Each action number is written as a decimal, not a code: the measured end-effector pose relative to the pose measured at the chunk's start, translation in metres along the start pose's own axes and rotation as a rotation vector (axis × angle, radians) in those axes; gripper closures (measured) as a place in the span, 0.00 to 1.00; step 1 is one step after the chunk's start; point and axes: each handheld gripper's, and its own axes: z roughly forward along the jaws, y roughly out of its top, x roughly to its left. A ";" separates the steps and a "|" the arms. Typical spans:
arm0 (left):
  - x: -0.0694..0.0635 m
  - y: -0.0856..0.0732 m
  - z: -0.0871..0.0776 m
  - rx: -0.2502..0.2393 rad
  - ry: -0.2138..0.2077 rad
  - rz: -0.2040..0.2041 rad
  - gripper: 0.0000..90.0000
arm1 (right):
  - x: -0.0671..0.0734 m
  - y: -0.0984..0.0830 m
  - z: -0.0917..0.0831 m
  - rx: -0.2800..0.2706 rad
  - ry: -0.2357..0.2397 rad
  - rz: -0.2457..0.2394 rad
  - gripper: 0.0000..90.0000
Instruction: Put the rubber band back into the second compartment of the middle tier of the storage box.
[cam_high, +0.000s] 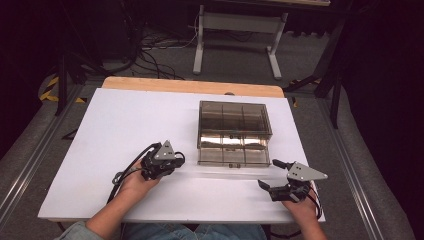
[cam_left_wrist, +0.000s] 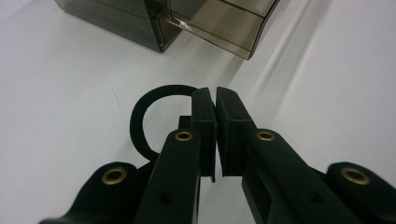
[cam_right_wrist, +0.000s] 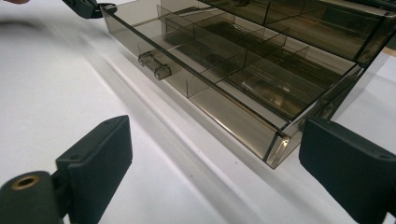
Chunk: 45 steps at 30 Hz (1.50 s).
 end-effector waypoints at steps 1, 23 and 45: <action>0.000 0.000 0.000 0.001 0.002 0.000 0.96 | 0.000 0.000 0.000 0.001 0.000 0.000 0.11; 0.001 0.003 -0.007 -0.047 -0.010 -0.011 0.96 | 0.000 0.000 0.000 0.003 -0.002 -0.001 0.11; 0.004 0.022 -0.018 -0.116 -0.040 -0.019 0.96 | 0.000 0.000 0.000 0.006 -0.004 0.000 0.11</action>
